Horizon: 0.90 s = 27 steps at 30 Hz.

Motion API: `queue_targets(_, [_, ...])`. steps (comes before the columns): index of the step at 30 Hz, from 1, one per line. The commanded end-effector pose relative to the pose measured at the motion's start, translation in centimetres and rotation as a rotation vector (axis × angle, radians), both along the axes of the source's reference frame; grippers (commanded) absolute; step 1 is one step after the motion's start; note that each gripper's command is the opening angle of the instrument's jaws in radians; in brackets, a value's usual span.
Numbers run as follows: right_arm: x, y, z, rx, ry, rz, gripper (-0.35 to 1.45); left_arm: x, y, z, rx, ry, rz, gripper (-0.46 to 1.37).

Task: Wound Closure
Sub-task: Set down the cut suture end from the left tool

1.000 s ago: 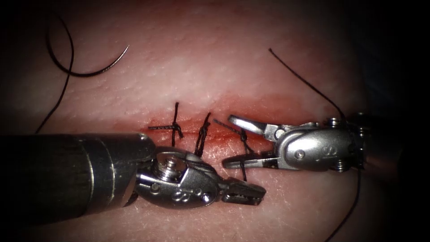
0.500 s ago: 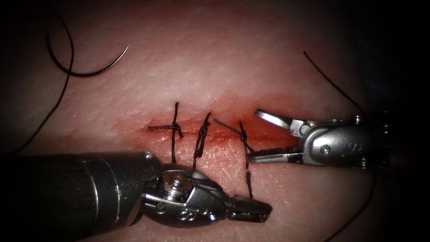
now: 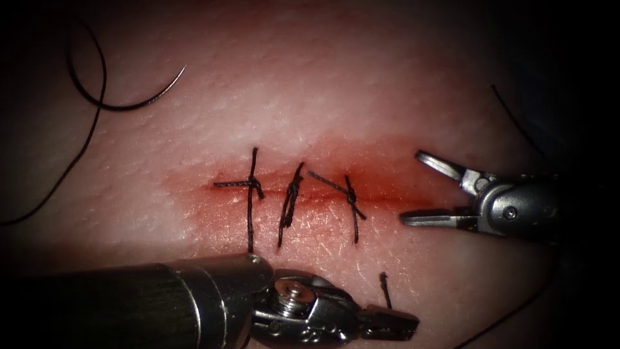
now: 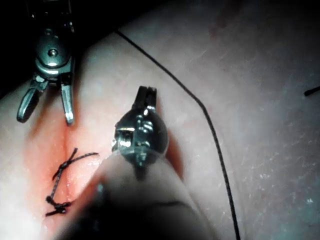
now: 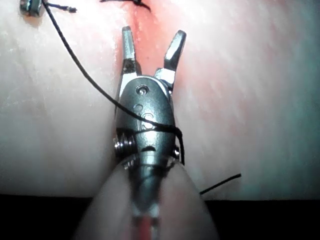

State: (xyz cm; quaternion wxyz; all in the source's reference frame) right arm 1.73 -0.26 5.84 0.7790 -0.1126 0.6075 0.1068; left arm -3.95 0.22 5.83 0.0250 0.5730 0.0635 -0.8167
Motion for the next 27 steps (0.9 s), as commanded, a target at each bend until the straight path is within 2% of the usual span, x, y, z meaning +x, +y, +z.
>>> queue_targets(1, [0.0,-0.02,0.0,0.009,-0.004,-0.002,1.27,-0.01,-0.03,0.02,0.048,-0.012,0.002,-0.35])
queue_targets(5, [0.02,-0.02,0.0,0.014,-0.004,0.002,1.29,-0.01,-0.05,0.06,0.169,-0.051,-0.037,-0.33])
queue_targets(6, [0.02,-0.02,0.0,0.014,-0.004,0.002,1.29,-0.01,-0.04,0.07,0.192,-0.057,-0.042,-0.19])
queue_targets(7, [0.03,-0.02,0.0,0.014,-0.004,0.003,1.29,0.0,-0.04,0.07,0.212,-0.06,-0.055,-0.12])
queue_targets(8, [0.03,-0.02,0.0,0.014,-0.004,0.003,1.3,0.01,-0.04,0.08,0.269,-0.062,-0.089,0.23])
queue_targets(9, [0.03,-0.02,0.0,0.014,-0.004,0.003,1.3,0.02,-0.03,0.08,0.289,-0.058,-0.103,0.44])
queue_targets(10, [0.03,-0.02,0.0,0.014,-0.004,0.003,1.3,0.03,-0.03,0.08,0.302,-0.053,-0.119,0.73])
queue_targets(11, [0.03,-0.02,0.0,0.014,-0.004,0.003,1.3,0.05,-0.03,0.09,0.315,-0.049,-0.134,0.8])
queue_targets(12, [0.03,-0.02,0.0,0.014,-0.004,0.003,1.3,0.07,-0.03,0.1,0.323,-0.044,-0.147,0.73])
queue_targets(13, [0.03,-0.02,0.0,0.014,-0.004,0.003,1.3,0.09,-0.02,0.1,0.338,-0.042,-0.157,0.75])
queue_targets(18, [0.04,-0.03,0.01,0.013,-0.005,0.003,1.31,0.25,-0.02,0.12,0.375,-0.035,-0.188,0.91])
queue_targets(23, [0.05,-0.04,0.01,0.013,-0.005,0.003,1.31,0.51,-0.06,0.16,0.406,-0.027,-0.226,0.85])
queue_targets(27, [0.07,-0.03,0.01,0.013,-0.006,0.005,1.33,0.75,-0.14,0.23,0.481,-0.025,-0.257,0.9])
